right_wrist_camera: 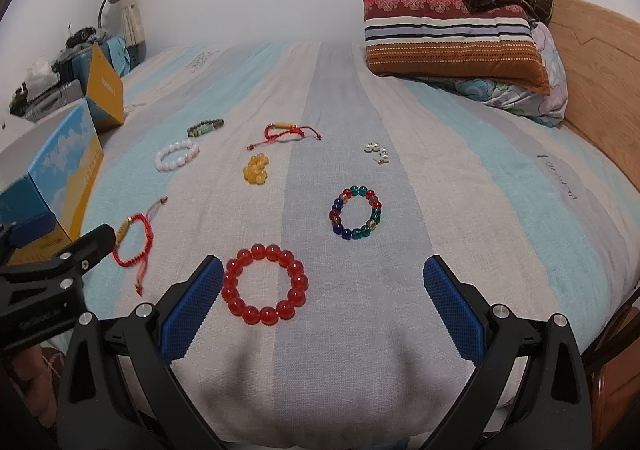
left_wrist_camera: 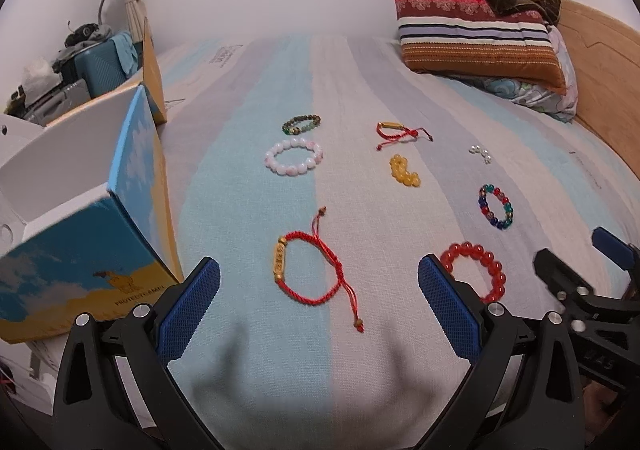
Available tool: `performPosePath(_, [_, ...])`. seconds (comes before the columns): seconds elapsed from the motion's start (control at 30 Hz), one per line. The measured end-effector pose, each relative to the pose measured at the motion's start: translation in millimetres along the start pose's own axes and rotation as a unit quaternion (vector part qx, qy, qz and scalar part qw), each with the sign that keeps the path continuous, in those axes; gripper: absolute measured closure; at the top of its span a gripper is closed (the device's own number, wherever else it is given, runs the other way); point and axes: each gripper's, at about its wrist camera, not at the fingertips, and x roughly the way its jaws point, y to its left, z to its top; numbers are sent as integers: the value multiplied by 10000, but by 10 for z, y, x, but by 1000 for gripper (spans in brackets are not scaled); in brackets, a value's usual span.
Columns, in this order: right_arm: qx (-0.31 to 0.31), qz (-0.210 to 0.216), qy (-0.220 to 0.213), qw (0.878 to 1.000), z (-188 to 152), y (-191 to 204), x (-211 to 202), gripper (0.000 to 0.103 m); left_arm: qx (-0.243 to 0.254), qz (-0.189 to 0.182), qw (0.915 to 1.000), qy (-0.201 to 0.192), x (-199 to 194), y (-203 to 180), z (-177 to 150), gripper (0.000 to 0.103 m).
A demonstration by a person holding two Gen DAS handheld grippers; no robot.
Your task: Organize jewelry
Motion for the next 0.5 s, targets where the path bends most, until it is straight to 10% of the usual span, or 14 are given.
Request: performPosePath(0.5, [-71,-316,146,9994,878,-400,291,7,-284,-301,9988,252,279,93,749,6])
